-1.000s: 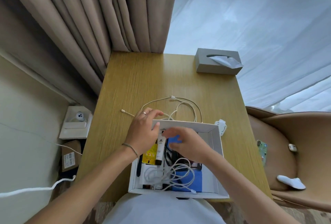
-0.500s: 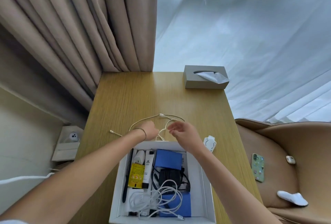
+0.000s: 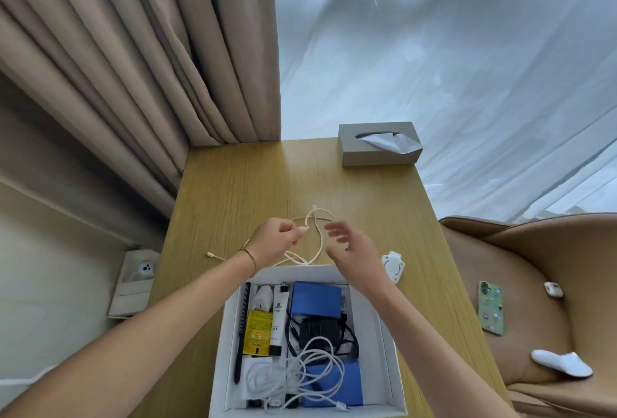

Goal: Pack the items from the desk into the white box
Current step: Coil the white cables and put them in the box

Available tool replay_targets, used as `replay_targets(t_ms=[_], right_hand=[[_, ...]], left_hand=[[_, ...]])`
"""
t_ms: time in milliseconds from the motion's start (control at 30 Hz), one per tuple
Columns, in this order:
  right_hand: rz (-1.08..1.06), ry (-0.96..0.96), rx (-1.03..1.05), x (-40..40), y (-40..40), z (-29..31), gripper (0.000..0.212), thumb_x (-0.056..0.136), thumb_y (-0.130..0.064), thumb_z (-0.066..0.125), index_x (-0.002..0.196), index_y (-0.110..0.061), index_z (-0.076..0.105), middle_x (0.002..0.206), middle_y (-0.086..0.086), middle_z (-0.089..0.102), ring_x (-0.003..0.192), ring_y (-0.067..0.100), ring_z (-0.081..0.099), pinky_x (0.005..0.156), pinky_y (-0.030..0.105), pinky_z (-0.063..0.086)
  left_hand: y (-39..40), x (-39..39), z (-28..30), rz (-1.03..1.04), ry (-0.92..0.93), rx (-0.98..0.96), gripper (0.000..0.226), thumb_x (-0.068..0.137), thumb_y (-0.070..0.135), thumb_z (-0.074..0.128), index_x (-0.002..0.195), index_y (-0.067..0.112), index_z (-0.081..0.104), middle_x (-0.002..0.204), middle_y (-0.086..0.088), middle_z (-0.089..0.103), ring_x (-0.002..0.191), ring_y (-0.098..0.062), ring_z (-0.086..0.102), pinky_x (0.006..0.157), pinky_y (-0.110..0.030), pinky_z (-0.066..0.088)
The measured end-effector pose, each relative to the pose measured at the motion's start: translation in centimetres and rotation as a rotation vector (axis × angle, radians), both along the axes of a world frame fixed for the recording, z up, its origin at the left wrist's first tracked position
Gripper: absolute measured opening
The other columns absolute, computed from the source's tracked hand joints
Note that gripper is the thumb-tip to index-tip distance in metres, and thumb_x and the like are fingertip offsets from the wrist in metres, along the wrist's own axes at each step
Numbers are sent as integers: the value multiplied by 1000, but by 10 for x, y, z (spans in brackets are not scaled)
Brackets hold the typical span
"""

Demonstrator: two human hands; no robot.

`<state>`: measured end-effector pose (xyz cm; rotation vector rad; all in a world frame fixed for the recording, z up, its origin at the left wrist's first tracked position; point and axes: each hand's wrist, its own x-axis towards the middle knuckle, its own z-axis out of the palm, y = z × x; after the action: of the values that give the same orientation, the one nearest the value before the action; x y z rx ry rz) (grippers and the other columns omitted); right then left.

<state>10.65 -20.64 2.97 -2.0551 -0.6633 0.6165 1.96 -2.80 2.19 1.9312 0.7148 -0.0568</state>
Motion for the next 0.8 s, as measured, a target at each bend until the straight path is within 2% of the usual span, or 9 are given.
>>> replay_targets(t_ms=[167,233,300,433,500,567,667,733,800], right_hand=[[108,-77,141,-12,5,26,85,79,-40,82,151,-38,36,161,-10,31,145,8,32,117,35,31],[164,-109,153,-17,12,37,98,75,-45,83,155,-40,27,166,-13,20,153,10,18,123,44,24],[189,-143,187,-23,20,45,101,71,-44,85,154,-40,27,164,-18,24,153,12,19,123,53,23],[165,-17,340,-43,38,57,86,70,-46,85,140,-50,36,137,-31,52,132,-7,44,107,29,36],[153,19,357,-50,47,59,56,77,-43,81,125,-46,53,119,-27,64,117,-6,56,93,21,41],[158,78,369,-53,55,60,20,89,-31,73,108,-33,67,100,-16,74,98,2,67,86,28,48],[172,170,364,-53,60,59,10,97,-17,65,91,-11,71,69,-3,69,67,10,65,74,29,50],[205,197,349,-48,58,57,15,97,-14,64,89,-2,70,61,3,62,59,15,56,68,32,46],[243,228,332,-39,52,54,17,96,-12,66,90,3,68,63,7,57,60,18,52,68,38,45]], left_hand=[[-16,-20,56,-24,-315,-12,31,93,26,67,63,19,66,120,10,65,114,-3,60,97,-26,43],[-20,-27,78,-32,-423,-78,30,95,18,65,65,13,68,124,8,67,121,-4,58,101,-26,42],[-24,-31,98,-14,-526,-180,29,96,16,62,68,8,69,121,1,72,122,-12,61,104,-33,44],[-23,-36,128,53,-701,-433,36,98,24,52,96,-6,72,120,-19,70,122,-32,62,108,-48,41],[-18,-35,137,61,-745,-601,44,100,29,45,115,-8,65,127,-24,65,127,-38,57,109,-51,39],[-11,-34,146,79,-766,-757,44,100,35,43,122,3,63,128,-23,63,129,-43,53,109,-52,37],[2,-34,158,142,-853,-851,30,101,37,43,117,18,59,109,-17,62,111,-46,62,100,-56,43],[15,-38,166,195,-884,-800,19,99,36,46,112,25,54,99,-12,63,82,-31,66,73,-41,50],[29,-44,168,239,-859,-649,16,97,32,49,112,29,51,93,-9,65,61,-20,54,54,-28,37]])
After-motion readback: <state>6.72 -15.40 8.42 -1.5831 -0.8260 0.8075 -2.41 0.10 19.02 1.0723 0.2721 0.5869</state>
